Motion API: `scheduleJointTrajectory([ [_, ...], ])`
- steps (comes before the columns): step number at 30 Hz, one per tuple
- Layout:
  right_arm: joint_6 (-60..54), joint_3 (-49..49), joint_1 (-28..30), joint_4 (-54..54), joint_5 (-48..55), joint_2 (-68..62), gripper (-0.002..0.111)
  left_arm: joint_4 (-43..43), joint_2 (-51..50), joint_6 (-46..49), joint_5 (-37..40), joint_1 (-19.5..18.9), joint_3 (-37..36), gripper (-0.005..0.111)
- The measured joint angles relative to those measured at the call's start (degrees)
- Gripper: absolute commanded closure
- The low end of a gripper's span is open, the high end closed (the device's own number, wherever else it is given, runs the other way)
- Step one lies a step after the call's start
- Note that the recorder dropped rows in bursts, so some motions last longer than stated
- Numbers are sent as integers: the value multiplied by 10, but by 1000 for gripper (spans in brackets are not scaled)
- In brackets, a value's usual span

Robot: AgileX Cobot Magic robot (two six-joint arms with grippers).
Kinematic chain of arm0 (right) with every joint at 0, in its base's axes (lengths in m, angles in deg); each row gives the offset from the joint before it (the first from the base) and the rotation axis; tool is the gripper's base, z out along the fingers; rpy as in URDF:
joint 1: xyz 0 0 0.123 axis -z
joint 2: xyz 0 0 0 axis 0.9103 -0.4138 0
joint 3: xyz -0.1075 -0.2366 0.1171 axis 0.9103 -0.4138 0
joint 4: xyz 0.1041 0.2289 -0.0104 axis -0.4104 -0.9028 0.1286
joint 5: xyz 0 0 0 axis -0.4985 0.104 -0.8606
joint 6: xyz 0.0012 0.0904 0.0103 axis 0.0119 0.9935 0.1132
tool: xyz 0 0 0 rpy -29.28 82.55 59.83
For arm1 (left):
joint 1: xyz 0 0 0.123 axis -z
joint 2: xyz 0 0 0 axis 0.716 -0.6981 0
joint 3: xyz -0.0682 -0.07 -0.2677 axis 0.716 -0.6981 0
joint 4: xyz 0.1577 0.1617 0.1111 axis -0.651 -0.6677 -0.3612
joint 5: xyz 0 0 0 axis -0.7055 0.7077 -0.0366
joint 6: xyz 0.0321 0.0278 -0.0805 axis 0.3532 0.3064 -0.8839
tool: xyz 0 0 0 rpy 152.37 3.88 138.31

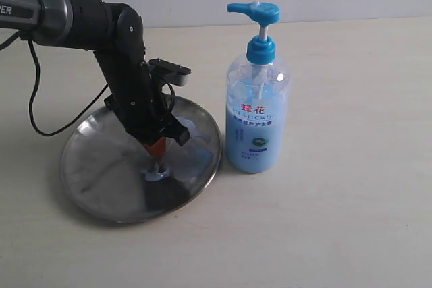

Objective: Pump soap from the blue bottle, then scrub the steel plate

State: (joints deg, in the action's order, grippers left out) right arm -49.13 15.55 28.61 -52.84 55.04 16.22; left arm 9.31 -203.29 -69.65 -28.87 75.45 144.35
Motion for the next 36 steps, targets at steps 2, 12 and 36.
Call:
scheduleJointTrajectory([
  [2, 0, 0, 0, 0, 0, 0, 108, 0, 3, 0, 4, 0, -4, 107],
  [12, 0, 0, 0, 0, 0, 0, 108, 1, 46, 0, -37, 0, -82, 107],
  [36, 0, 0, 0, 0, 0, 0, 108, 46, 87, 42, -156, 42, -172, 107],
])
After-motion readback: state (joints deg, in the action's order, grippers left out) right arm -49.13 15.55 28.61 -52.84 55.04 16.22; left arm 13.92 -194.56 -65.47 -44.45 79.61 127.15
